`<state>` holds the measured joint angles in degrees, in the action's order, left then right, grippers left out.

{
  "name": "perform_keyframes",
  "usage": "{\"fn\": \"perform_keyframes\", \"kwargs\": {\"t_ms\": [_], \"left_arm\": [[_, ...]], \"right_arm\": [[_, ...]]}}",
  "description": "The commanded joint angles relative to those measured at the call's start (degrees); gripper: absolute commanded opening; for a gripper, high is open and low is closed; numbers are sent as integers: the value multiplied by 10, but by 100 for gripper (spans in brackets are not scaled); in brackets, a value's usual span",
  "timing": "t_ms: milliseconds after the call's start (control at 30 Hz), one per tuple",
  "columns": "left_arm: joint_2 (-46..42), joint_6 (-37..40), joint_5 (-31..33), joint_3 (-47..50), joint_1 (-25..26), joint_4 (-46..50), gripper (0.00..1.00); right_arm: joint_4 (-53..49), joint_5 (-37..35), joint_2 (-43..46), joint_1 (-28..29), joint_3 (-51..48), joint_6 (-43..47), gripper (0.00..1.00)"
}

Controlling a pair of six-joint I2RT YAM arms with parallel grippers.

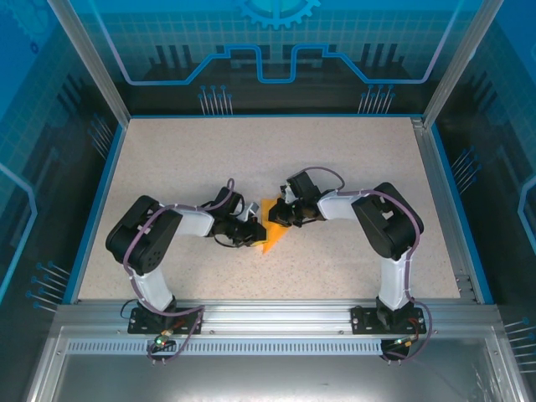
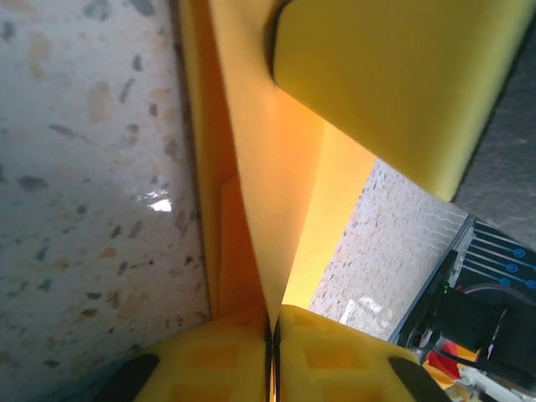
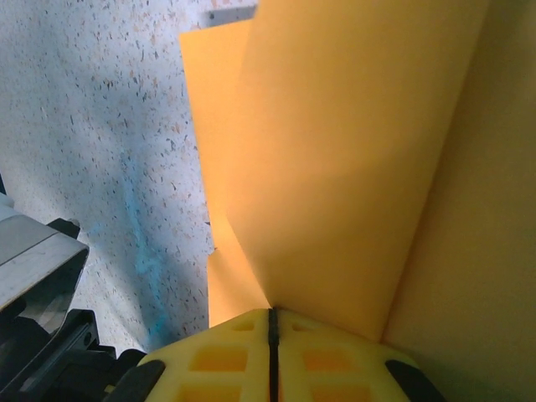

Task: Fold a paper plane with a square sheet of paper (pick it up from the middle)
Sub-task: Fourth fold the wing at the center of the table.

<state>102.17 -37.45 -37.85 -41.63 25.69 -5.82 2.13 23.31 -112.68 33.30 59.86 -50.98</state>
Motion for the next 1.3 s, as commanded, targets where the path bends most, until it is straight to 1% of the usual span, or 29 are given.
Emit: {"fn": "perform_keyframes", "kwargs": {"t_ms": [0,67,167,433,467,600,633,733,900,933,1133,1200,1267], "left_arm": [[14,3,27,8,-2,50,16],[6,3,19,9,-2,51,18],[-8,4,13,14,-3,48,19],[-14,29,14,4,-2,82,17],[-13,32,16,4,-1,86,16],[-9,42,22,5,-1,99,4],[-9,44,22,6,-1,102,4],[-9,46,13,7,-1,101,5],[-22,54,5,4,0,113,18],[-26,59,5,4,0,118,18],[-21,76,10,-9,5,143,19],[-14,77,17,-15,7,150,17],[-8,81,24,-22,10,159,12]], "right_arm": [[-44,-24,-20,-7,5,4,9],[-52,-23,-23,-7,8,6,9],[-55,-24,-22,-7,8,9,9],[-58,-26,-22,-7,6,9,9],[-57,-26,-22,-7,4,9,9],[-57,-27,-24,-6,3,8,9],[-57,-27,-26,-6,3,9,9],[-57,-26,-27,-6,3,8,9],[-58,-26,-30,-6,4,7,9],[-59,-27,-31,-6,4,7,9],[-61,-25,-33,-4,6,7,9],[-61,-26,-32,-4,6,7,9],[-62,-27,-31,-4,5,7,9]]}}
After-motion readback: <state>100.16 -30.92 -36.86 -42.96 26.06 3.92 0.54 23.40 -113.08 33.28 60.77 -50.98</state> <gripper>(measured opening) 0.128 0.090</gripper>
